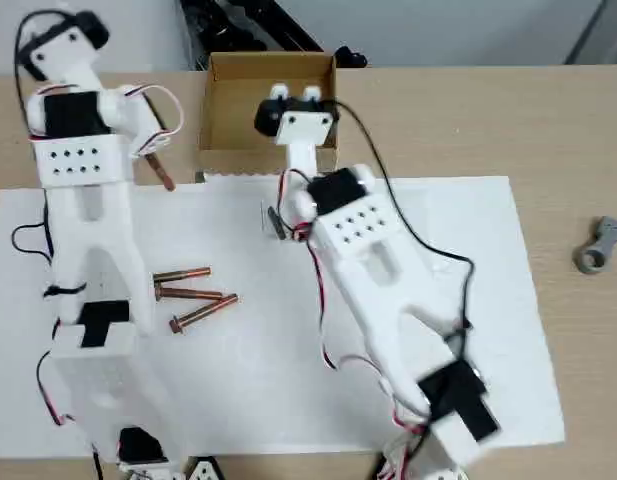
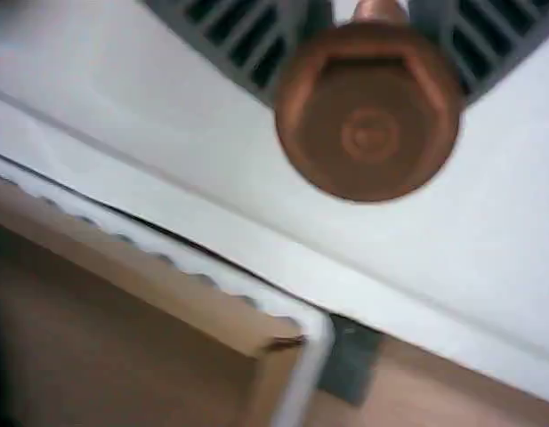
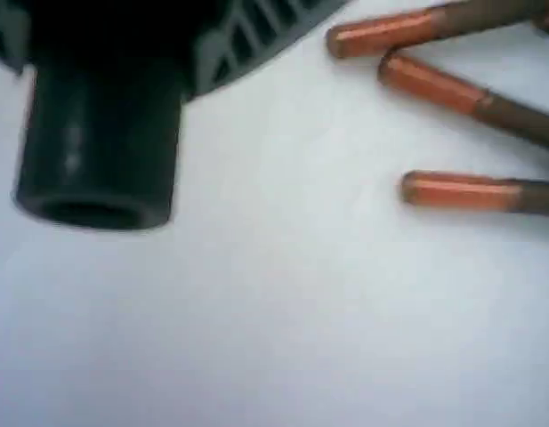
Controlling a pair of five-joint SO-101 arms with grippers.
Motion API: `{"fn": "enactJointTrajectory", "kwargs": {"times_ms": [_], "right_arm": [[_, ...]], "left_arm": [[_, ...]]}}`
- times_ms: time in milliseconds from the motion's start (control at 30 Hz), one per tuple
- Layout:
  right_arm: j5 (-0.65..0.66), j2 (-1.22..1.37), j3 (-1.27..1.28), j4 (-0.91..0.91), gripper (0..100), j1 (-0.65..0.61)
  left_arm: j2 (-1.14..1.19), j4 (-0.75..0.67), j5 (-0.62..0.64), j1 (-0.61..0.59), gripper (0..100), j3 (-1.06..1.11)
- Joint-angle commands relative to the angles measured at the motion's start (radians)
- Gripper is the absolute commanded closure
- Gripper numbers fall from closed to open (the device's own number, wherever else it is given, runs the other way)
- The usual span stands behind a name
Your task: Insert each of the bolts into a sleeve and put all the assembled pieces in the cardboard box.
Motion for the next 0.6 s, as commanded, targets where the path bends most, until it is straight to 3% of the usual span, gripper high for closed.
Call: {"fn": "enactJointTrajectory", "kwargs": {"times_ms": [0,333,567], "right_arm": [[0.012,-0.206,-0.008,0.056,98.2,-0.005],[0.012,-0.627,0.026,0.157,98.2,-0.005],[0.117,-0.931,0.376,0.114,98.2,-0.005]], "left_arm": [[-0.132,0.005,-0.021,0.049,100,-0.056],[-0.318,-0.032,-0.028,0.129,100,-0.058],[-0.402,-0.038,-0.06,0.226,100,-0.058]]}}
